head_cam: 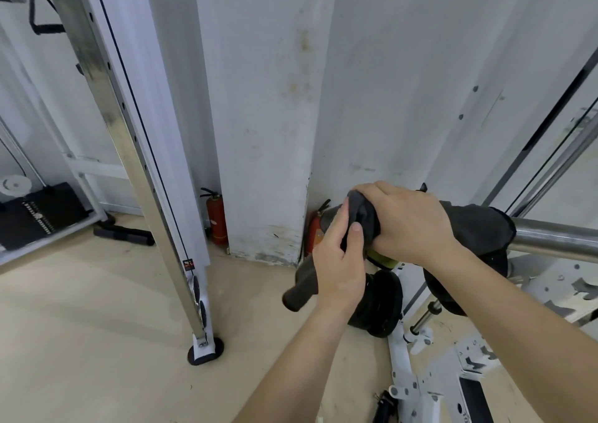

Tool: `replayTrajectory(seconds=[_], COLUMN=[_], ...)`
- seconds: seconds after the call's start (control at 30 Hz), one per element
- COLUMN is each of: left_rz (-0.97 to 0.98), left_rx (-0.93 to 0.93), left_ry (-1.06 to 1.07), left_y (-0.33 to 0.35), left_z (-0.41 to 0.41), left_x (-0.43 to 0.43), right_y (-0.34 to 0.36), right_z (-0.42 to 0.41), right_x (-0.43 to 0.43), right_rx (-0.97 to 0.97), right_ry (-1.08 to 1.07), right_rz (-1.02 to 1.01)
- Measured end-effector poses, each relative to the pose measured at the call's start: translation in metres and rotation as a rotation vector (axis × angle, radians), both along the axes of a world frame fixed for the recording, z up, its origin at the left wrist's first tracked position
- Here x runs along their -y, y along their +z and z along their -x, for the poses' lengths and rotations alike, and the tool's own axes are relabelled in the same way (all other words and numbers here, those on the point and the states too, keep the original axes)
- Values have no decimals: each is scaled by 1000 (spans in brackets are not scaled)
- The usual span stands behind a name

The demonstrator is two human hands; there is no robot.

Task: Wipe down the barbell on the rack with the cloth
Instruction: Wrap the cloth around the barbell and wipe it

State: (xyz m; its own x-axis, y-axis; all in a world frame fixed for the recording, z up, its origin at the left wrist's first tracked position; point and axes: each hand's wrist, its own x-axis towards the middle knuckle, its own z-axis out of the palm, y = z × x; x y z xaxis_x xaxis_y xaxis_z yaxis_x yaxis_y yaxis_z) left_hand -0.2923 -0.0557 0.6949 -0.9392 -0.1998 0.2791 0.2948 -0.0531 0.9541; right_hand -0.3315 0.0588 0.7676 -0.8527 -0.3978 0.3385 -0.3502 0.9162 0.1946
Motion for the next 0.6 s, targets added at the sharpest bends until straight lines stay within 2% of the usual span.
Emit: replayTrajectory(seconds=[0.2,0.3,0.33,0.37,0.43,0.53,0.6], left_rz=[163,123,163,258,573,1038,1199], left_rx=[27,-50,-119,-202,-310,-347,-349], left_ry=[157,201,227,236,176,171,136], left_y=[13,26,30,34,45,63,71], left_z=[-3,-5,-3,1,15,33,38], left_x=[11,12,11,8,0,-14,-24], right_y=[1,3,3,2,-2,-10,-13], right_z=[-2,-4,-6,-8,-12,-18,-24], right_x=[-3,-8,-11,-16,-30,-67,-95], right_rx=[10,-17,-38,-69,-130,-160,-173], right_ry=[25,61,57,40,-15,-100,-138], right_rz=[-1,-7,-14,-20,-20,-13,16])
